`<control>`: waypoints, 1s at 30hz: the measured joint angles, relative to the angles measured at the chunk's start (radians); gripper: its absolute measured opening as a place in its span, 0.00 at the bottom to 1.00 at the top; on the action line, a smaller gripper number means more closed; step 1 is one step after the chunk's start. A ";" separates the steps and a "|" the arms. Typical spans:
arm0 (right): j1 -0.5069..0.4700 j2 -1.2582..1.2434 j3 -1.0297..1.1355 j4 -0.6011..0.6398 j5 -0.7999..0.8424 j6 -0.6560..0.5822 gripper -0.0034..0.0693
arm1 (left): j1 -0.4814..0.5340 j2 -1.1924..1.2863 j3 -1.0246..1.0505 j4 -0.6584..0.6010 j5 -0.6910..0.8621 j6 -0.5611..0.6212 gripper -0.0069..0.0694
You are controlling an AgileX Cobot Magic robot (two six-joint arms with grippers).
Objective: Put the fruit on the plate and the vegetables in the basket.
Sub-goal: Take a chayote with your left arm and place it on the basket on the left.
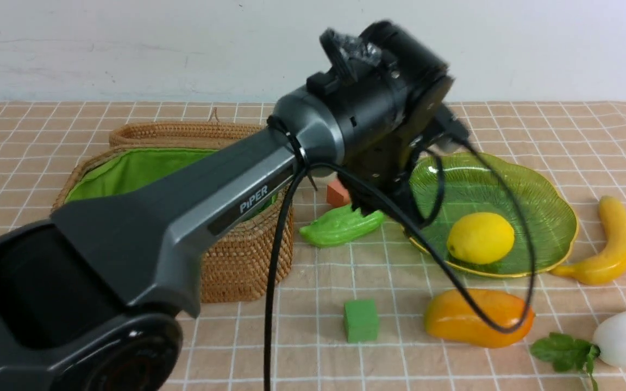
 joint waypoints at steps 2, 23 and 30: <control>0.000 0.000 0.000 0.007 0.001 -0.005 0.38 | 0.022 0.028 0.003 0.001 -0.024 0.004 0.36; 0.000 0.001 0.040 0.031 -0.001 -0.020 0.37 | 0.093 0.183 0.004 0.028 -0.171 -0.085 0.65; 0.000 0.001 0.040 0.032 -0.026 -0.020 0.37 | 0.082 0.151 0.004 -0.008 -0.137 -0.086 0.66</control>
